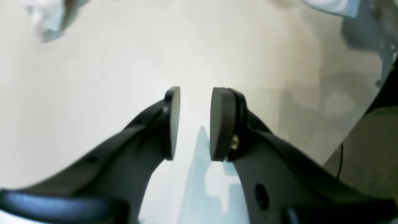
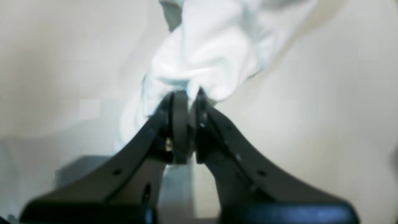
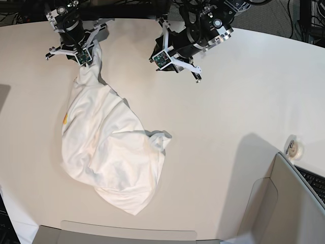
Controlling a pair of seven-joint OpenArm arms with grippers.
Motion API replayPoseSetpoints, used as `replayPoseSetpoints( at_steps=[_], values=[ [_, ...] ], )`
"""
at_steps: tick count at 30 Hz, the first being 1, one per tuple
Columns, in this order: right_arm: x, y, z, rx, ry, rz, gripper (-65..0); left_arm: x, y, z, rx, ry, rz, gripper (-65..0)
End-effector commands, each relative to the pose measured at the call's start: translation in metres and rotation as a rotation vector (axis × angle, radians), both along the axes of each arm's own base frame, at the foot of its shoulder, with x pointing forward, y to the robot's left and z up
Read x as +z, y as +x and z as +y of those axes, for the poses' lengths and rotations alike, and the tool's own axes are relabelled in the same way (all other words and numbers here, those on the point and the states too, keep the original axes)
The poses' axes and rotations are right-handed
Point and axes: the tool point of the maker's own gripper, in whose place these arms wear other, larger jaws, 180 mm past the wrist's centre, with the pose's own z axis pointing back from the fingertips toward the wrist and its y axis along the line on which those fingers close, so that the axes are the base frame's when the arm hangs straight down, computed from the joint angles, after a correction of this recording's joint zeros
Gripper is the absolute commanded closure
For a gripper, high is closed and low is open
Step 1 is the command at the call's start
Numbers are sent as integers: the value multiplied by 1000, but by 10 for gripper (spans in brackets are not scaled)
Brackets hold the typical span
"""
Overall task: Layout the t-shirt on the table in an organized manner, then fold the t-shirt properly
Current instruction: 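Grasp the shirt's bunched end with the right gripper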
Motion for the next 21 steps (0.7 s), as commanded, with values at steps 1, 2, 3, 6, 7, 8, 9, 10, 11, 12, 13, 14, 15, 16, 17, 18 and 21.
replayPoseSetpoints(
  at_steps=[1,2,3,6,7,8,9,10,11,12,13,14,15,16,17,18,21],
  values=[
    [11,2,6,28,-3,-38,0,8,3,0,6,-22,-23,-151],
    [14,-1,11,43,-6,-40,0,8,3,-1,6,-26,-24,-151],
    [15,-3,14,53,-6,-39,0,9,2,-1,5,-35,-28,-151],
    [18,-11,25,90,34,-69,0,8,-1,7,28,-61,-36,-151],
    [19,-14,28,97,45,-78,0,9,-1,10,41,-72,-40,-151],
    [19,-17,29,105,55,-84,0,10,1,14,57,-83,-48,-151],
    [20,-19,31,109,61,-88,0,10,2,19,74,-88,-52,-151],
    [20,-20,31,112,64,-90,0,10,2,22,88,-93,-54,-151],
    [19,-22,31,112,62,-85,0,10,3,26,101,-97,-57,-151],
    [19,-22,30,116,58,-85,0,10,4,29,111,-97,-59,-151],
    [19,-22,29,121,53,-85,0,10,5,30,114,-96,-62,-151],
    [19,-22,28,125,49,-83,0,10,6,31,117,-94,-62,-151],
    [19,-22,28,125,49,-83,0,10,6,31,117,-94,-62,-151],
    [19,-22,28,125,49,-83,0,10,6,31,117,-94,-62,-151],
    [19,-22,28,125,49,-83,0,10,6,31,117,-94,-62,-151],
    [19,-22,28,125,49,-83,0,9,5,31,117,-94,-61,-151],
    [19,-22,28,125,48,-83,0,7,1,32,119,-92,-47,-151]
  ],
)
